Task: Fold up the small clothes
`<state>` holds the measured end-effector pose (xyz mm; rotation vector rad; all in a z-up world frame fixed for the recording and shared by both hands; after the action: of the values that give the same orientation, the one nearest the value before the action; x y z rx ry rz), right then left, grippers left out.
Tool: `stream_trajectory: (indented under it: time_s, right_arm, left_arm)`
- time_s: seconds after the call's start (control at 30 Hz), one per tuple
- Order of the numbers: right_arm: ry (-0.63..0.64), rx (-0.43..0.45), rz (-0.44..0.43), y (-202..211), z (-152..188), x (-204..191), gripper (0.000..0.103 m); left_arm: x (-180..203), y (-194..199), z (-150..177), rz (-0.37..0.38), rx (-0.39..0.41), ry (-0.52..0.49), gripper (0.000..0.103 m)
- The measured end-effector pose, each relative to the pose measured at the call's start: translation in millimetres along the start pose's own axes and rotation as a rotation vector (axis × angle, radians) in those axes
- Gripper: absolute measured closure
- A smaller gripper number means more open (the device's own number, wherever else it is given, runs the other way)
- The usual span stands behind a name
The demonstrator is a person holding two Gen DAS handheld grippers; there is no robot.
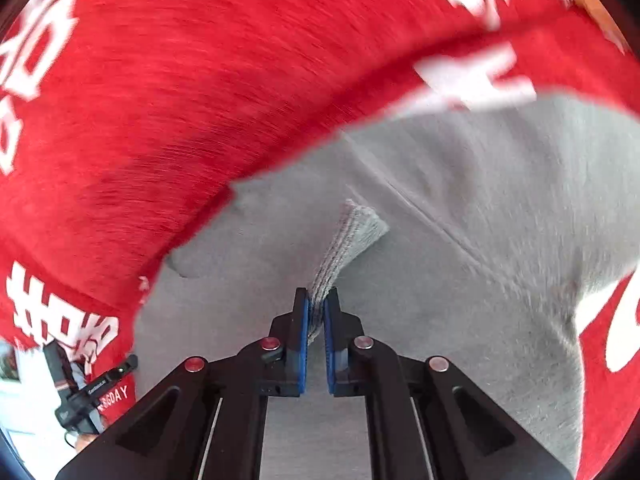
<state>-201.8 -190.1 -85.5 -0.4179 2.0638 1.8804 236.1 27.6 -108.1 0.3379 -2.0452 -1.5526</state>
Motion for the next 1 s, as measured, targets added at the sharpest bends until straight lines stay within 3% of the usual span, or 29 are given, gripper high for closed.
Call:
stream_trajectory:
  time_s: [0.1,0.17,0.23,0.4,0.47,0.57,0.63,0.8,0.83,0.9,1.0]
  right_arm:
    - [-0.094,-0.036,0.012,-1.9,5.4,23.8,0.092]
    - [-0.094,-0.029,0.072,9.6,8.3,24.5,0.086]
    - [-0.082,-0.02,0.056,20.5,10.9,21.3,0.086]
    - [0.101,0.009,-0.023,35.5,16.8,-30.1,0.084]
    - [0.144,0.003,-0.033,27.7,18.1,-47.5,0.082]
    - [0.183,-0.017,-0.023,-1.1,24.3,-62.5,0.081]
    - [0.207,-0.062,0.082,-22.3,32.1,-49.1,0.084]
    - [0.175,-0.038,0.058,-10.5,33.3,-24.2,0.09]
    - [0.163,-0.044,0.068,-7.7,32.9,-21.4,0.08]
    - [0.138,-0.051,0.098,-3.7,32.4,-15.1,0.078]
    - [0.085,-0.066,0.066,5.5,34.6,-11.4,0.071]
  left_arm:
    - [5.8,9.6,1.1,-0.027,0.008,0.003,0.095]
    - [11.7,23.8,3.7,-0.068,0.02,-0.018,0.095]
    - [16.6,38.0,7.8,-0.063,0.033,-0.033,0.095]
    - [58.6,61.2,28.5,-0.002,0.042,-0.101,0.095]
    - [76.4,47.6,40.6,0.006,0.013,-0.123,0.095]
    - [74.4,22.9,62.7,-0.035,-0.065,-0.139,0.095]
    - [68.3,20.6,72.4,-0.049,-0.024,-0.134,0.094]
    - [59.3,28.1,80.1,-0.053,-0.054,-0.095,0.094]
    - [59.7,29.5,80.1,-0.066,-0.059,-0.102,0.094]
    - [62.3,32.7,80.2,-0.091,-0.07,-0.109,0.094]
    - [69.0,39.0,80.6,-0.101,-0.075,-0.101,0.094]
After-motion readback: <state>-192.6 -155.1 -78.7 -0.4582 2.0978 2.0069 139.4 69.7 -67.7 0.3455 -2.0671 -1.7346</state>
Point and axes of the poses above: each gripper's, at about its wrist camera, not at the fingertips, and y roughly against the way its jaws point, x to its right, z to its underside, the point moved 5 cm from there along -y, roughly the way its jaws point, and after that the axes turned 8 degrees about -y, right-handed, at the moved point
